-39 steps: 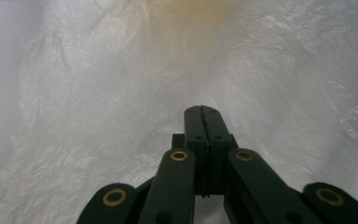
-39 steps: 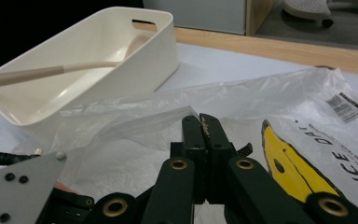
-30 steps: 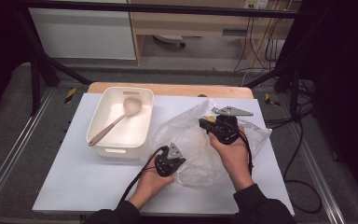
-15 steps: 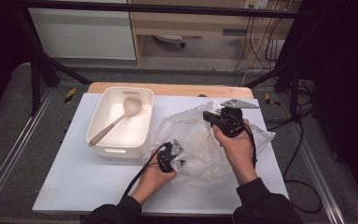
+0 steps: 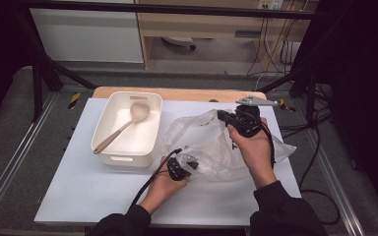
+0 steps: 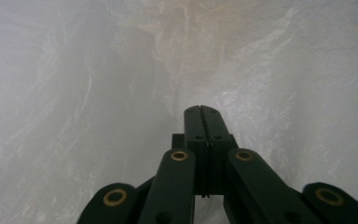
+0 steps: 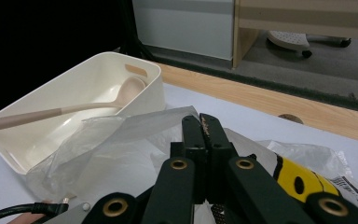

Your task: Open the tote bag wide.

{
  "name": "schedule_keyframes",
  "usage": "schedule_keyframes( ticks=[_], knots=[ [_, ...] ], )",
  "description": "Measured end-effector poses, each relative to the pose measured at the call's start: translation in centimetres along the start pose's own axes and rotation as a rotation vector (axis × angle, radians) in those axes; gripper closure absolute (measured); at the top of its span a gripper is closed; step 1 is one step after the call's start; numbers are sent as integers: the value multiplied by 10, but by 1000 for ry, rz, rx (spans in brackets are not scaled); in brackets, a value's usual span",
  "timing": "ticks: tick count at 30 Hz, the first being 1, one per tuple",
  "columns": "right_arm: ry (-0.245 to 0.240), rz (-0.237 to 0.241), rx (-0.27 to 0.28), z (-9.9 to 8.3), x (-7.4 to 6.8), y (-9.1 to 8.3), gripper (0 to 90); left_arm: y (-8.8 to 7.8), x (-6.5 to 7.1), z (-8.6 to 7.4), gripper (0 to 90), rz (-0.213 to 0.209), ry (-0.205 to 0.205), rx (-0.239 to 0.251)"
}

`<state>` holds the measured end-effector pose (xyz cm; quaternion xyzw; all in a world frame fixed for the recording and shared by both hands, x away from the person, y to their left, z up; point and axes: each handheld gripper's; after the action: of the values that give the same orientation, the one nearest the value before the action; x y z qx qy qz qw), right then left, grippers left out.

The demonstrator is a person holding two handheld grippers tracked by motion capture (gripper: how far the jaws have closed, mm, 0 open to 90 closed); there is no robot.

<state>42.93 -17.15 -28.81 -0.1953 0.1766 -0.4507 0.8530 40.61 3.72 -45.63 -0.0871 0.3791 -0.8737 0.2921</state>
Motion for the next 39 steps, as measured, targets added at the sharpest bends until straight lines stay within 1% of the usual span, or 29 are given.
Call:
schedule_keyframes(
  ticks=[1,4,5,6,12,16,18,19,20,22,24,26,27,28,32,34,36,37,38,39],
  knots=[
    [0,0,0,1,0,-1,900,0,0,0,900,-15,-3,-1],
    [0,-1,3,2,1,-1,900,0,1,0,900,-7,5,-7],
    [0,0,4,3,2,-2,900,0,0,0,900,6,12,-6],
    [-1,-2,5,3,2,-2,900,-1,0,0,900,3,14,-12],
    [-11,5,-13,-2,-1,0,900,0,1,0,900,7,11,-10],
    [-6,8,-20,-6,-1,3,900,0,-1,2,900,1,11,-15],
    [-5,7,-19,-6,-1,4,900,0,-1,3,900,4,19,-24],
    [-3,5,-16,-5,-1,4,900,1,-2,4,900,17,19,-20],
    [1,2,-14,-5,0,4,900,0,-4,5,900,14,25,-32],
    [3,-1,-13,-5,1,4,900,0,-8,7,900,14,7,-17],
    [4,-5,-14,-6,2,5,900,-1,-11,9,900,3,-31,9],
    [5,-6,-17,-6,3,6,900,-4,-11,9,900,0,-39,15],
    [5,-7,-18,-7,3,7,900,-5,-10,9,900,-2,-35,13],
    [5,-9,-18,-7,3,8,900,-7,-8,9,900,-14,-31,2],
    [5,-10,-25,-9,4,10,900,-15,1,9,900,-29,-22,3],
    [9,-9,-28,-11,4,11,900,-20,6,9,900,-27,2,-7],
    [7,-7,-29,-12,3,12,900,-25,9,9,900,-29,11,-28],
    [7,-6,-29,-12,3,12,900,-26,10,8,900,-18,-4,-11],
    [8,-6,-30,-13,3,12,900,-29,10,7,900,-16,-13,-10],
    [8,-5,-32,-14,2,13,900,-31,11,6,900,-26,-20,-4]
  ],
)
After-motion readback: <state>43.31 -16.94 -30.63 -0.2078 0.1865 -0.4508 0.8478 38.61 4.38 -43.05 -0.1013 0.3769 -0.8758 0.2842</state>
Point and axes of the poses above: each handheld gripper's, and its own axes: y roughly forward along the jaws, z roughly out of its top, x roughly to its right, and after that the axes turned 4 degrees about -x, right-handed
